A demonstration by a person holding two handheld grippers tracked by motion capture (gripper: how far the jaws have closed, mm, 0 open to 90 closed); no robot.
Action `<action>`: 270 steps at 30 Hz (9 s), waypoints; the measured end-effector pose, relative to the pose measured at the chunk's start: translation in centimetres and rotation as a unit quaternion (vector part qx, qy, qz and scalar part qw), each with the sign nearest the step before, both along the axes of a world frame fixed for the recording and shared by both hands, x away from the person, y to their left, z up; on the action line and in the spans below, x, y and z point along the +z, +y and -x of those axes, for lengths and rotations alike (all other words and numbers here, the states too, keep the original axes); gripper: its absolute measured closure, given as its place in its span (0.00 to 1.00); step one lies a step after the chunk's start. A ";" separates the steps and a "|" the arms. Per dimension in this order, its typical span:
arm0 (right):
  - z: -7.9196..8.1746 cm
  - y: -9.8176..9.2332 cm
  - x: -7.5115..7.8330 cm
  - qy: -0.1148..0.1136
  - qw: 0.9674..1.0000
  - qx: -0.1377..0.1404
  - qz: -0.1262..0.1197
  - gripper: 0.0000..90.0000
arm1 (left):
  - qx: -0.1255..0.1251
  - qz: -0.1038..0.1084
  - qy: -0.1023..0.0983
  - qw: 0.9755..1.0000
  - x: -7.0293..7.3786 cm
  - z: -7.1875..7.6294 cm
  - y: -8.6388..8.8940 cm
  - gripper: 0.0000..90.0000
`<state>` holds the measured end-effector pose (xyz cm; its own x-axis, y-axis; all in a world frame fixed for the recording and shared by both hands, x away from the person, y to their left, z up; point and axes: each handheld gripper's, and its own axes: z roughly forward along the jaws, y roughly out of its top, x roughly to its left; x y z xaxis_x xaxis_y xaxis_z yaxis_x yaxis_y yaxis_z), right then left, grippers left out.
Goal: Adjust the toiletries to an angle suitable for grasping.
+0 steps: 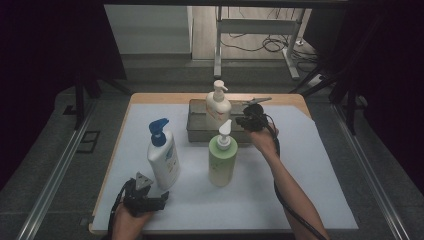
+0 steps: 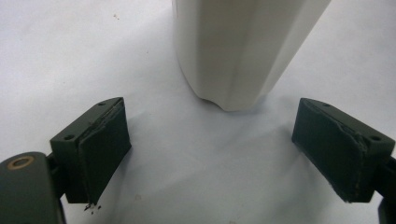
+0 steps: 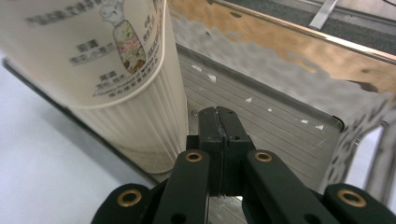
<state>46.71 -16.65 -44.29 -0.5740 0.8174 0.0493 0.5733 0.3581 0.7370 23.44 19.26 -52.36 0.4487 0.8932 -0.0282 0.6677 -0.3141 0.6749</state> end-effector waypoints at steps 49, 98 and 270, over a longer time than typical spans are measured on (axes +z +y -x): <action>-2.6 5.2 -1.3 0.061 0.997 0.044 -0.020 0.99 | 0.000 0.001 0.000 1.000 0.0 0.0 0.0 0.12; -2.6 9.3 -1.8 0.075 0.992 0.098 -0.032 0.99 | 0.000 0.001 0.001 1.000 0.0 0.0 0.0 0.12; 14.7 2.9 1.5 -0.038 0.981 0.191 -0.022 0.09 | 0.001 0.002 -0.003 1.000 0.0 0.1 0.0 0.12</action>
